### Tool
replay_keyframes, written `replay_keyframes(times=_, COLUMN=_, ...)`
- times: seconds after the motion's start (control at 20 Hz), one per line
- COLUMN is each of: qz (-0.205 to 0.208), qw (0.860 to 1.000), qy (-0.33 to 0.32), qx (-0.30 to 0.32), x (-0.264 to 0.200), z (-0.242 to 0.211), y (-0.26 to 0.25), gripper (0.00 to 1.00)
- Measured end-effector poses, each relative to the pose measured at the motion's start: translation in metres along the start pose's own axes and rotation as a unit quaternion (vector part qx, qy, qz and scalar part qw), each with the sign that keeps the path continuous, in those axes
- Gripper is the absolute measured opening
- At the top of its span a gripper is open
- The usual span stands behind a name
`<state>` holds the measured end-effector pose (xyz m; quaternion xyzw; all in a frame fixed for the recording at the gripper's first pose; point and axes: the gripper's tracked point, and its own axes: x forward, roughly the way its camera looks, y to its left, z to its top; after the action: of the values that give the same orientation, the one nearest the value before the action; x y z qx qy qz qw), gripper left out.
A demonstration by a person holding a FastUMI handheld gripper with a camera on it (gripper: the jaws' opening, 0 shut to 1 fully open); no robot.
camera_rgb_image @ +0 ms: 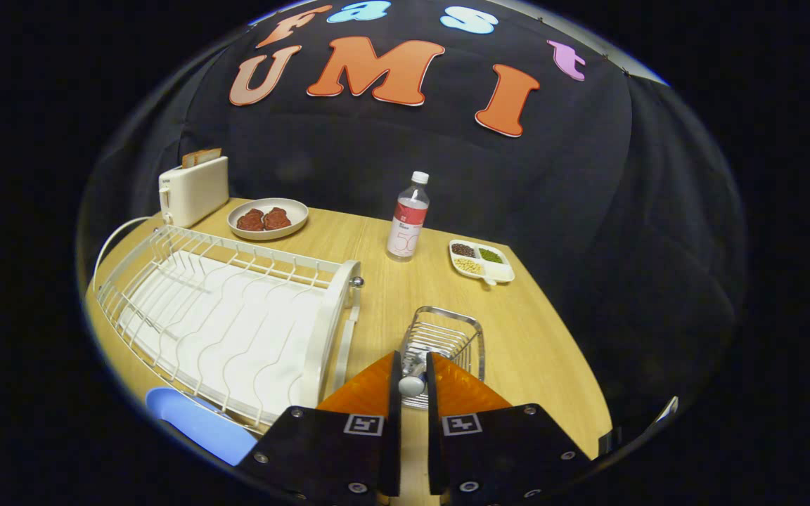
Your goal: Take the plate from the dish rack, then take the spoon from the basket and place it into the plate.
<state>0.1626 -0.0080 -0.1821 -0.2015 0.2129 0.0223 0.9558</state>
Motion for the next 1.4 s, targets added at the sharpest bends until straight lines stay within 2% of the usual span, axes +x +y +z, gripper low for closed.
replay_keyframes(times=0.1, qz=0.003, qw=1.0, qy=0.002, qx=0.014, x=-0.003, z=0.001, y=0.0, gripper=0.09)
replay_keyframes(times=0.2, qz=-0.012, qw=0.999, qy=-0.001, qx=0.033, x=-0.007, z=0.006, y=-0.013, gripper=0.06)
replay_keyframes(times=0.5, qz=-0.022, qw=0.995, qy=-0.033, qx=0.089, x=-0.042, z=0.04, y=-0.028, gripper=0.06)
replay_keyframes(times=1.0, qz=-0.053, qw=0.99, qy=-0.09, qx=0.093, x=-0.134, z=0.075, y=-0.019, gripper=0.06)
replay_keyframes(times=1.4, qz=-0.016, qw=0.99, qy=-0.111, qx=0.08, x=-0.195, z=0.072, y=0.033, gripper=0.06)
